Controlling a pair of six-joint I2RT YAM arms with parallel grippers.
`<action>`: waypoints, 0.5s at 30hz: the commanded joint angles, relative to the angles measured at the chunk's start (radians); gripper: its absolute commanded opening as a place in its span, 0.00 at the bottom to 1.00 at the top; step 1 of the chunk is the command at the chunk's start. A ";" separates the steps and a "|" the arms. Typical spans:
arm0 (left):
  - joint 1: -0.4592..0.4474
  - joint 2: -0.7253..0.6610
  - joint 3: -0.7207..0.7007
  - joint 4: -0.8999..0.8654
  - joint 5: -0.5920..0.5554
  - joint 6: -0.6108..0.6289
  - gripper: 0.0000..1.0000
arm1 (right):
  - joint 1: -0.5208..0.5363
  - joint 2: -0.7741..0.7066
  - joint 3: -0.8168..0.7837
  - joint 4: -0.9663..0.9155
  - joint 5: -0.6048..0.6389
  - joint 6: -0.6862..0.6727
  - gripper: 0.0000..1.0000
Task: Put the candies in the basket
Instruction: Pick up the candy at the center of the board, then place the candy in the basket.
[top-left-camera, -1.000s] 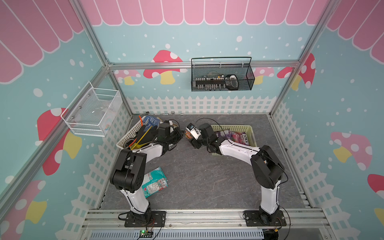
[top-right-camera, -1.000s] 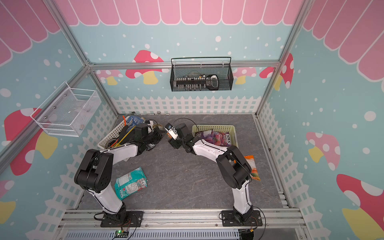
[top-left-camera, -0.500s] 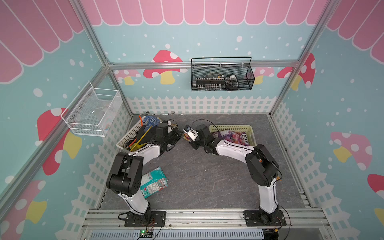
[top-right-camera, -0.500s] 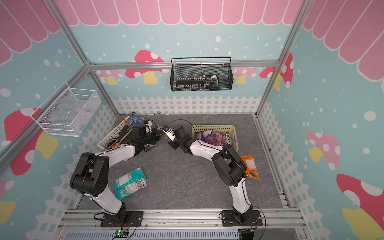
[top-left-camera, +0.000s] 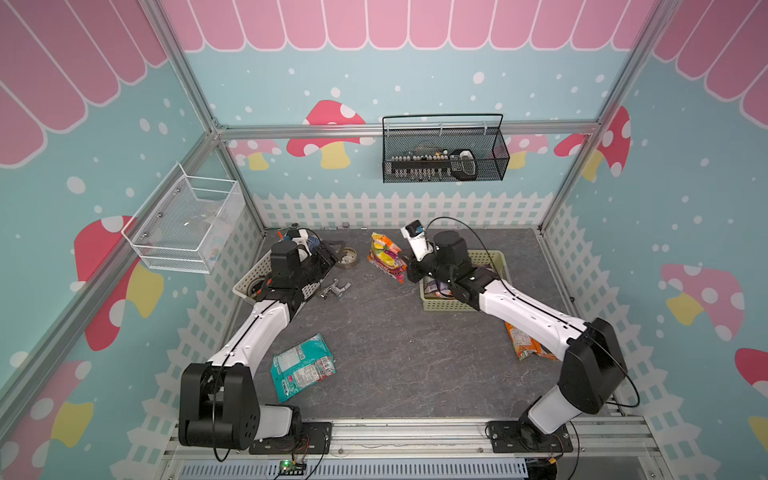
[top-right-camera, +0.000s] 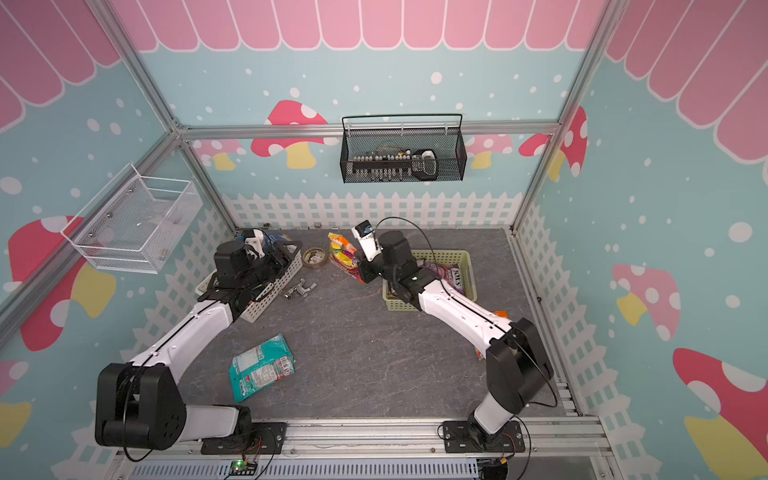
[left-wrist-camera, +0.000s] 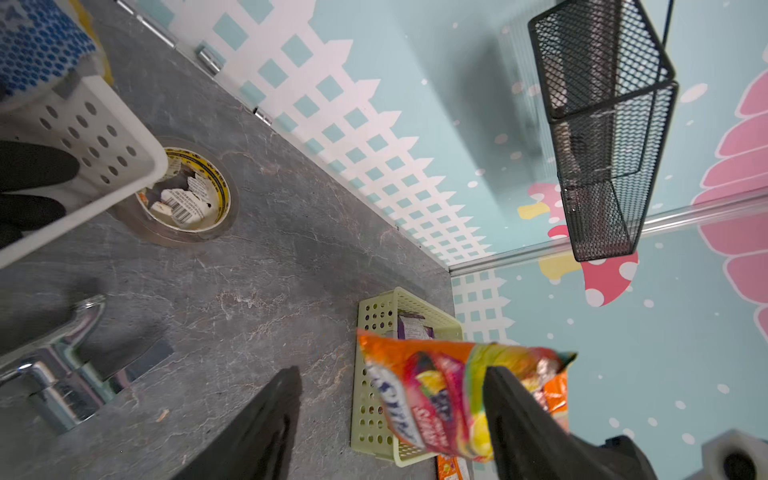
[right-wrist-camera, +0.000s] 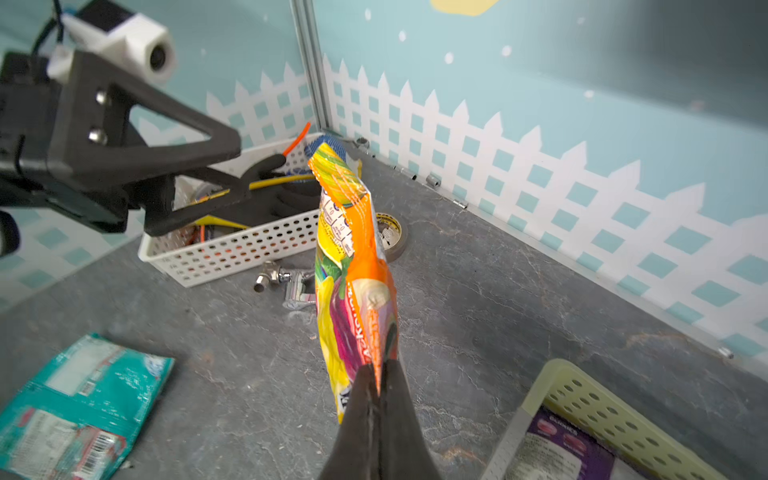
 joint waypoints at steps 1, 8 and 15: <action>0.005 -0.043 0.016 -0.122 -0.004 0.098 0.87 | -0.094 -0.105 -0.078 -0.004 -0.104 0.188 0.00; 0.004 -0.076 0.012 -0.187 -0.012 0.155 0.99 | -0.247 -0.204 -0.159 -0.059 -0.089 0.225 0.00; 0.005 -0.089 -0.013 -0.195 0.000 0.168 0.99 | -0.422 -0.220 -0.281 0.044 -0.237 0.337 0.00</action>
